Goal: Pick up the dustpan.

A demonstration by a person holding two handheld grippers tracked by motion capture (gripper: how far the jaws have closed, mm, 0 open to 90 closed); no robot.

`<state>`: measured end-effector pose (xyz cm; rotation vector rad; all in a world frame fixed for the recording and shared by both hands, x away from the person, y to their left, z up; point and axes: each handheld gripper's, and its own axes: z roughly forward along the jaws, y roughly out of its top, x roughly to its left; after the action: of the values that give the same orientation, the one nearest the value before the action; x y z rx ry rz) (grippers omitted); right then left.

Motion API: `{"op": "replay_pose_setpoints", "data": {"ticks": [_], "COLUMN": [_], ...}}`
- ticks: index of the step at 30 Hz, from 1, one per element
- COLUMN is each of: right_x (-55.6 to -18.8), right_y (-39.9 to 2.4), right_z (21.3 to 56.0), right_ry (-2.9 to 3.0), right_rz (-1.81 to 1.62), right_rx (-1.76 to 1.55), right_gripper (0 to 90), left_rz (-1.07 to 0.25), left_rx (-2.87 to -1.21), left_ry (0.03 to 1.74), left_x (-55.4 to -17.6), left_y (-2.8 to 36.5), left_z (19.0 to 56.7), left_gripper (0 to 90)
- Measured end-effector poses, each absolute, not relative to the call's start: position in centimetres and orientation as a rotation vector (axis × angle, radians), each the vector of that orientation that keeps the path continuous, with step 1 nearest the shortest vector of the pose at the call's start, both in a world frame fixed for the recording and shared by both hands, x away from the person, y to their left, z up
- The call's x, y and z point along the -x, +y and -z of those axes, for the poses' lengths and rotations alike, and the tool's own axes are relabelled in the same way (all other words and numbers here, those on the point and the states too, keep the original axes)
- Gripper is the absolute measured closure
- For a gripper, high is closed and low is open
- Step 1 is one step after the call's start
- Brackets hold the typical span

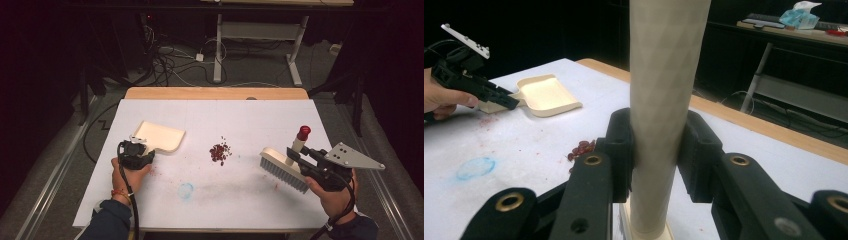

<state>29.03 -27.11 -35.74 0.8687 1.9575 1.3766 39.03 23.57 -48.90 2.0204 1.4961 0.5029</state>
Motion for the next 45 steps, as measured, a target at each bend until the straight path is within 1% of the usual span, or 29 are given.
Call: {"op": "replay_pose_setpoints", "data": {"ticks": [3,5,8,11,15,17,21,27,31,37,42,45], "right_x": [-29.1,-29.2,-29.4,-29.6,-29.6,-29.6,-29.5,-29.4,-29.4,-29.5,-29.7,-30.2], "right_y": [-27.1,-27.1,-27.1,-27.0,-26.9,-26.8,-26.8,-26.9,-26.8,-26.2,-25.6,-24.7], "right_z": [35.9,36.0,36.2,36.3,36.4,36.4,36.4,36.3,36.1,35.9,36.1,36.4], "right_ry": [1.947,1.952,1.953,1.975,1.982,1.991,1.992,1.990,1.989,1.991,2.002,2.015], "right_rz": [-1.383,-1.382,-1.371,-1.369,-1.380,-1.381,-1.376,-1.375,-1.386,-1.414,-1.421,-1.412], "right_rx": [-0.882,-0.887,-0.897,-0.893,-0.887,-0.878,-0.880,-0.878,-0.872,-0.874,-0.861,-0.846], "right_gripper": [70.0,70.0,70.1,70.0,70.1,70.1,70.0,70.0,70.1,70.1,70.1,70.1], "left_rz": [-0.511,-0.491,-0.489,-0.534,-0.551,-0.539,-0.566,-0.534,-0.505,-0.424,-0.408,-0.376], "left_rx": [-2.050,-2.076,-2.106,-2.141,-2.168,-2.171,-2.213,-2.216,-2.236,-2.291,-2.313,-2.330], "left_ry": [1.493,1.483,1.438,1.380,1.292,1.261,1.197,1.124,1.090,1.071,1.046,1.018], "left_x": [-39.1,-39.1,-38.9,-38.4,-37.4,-36.8,-35.3,-33.6,-32.4,-31.1,-29.7,-29.0], "left_y": [23.4,23.4,23.4,23.2,23.2,23.2,23.2,23.2,23.0,22.5,22.6,22.6], "left_z": [48.6,48.3,47.6,46.6,45.2,44.6,43.6,42.3,42.4,43.9,44.3,44.7], "left_gripper": [64.0,64.1,64.1,64.2,64.2,64.2,64.2,64.2,64.2,64.3,64.2,64.2]}}
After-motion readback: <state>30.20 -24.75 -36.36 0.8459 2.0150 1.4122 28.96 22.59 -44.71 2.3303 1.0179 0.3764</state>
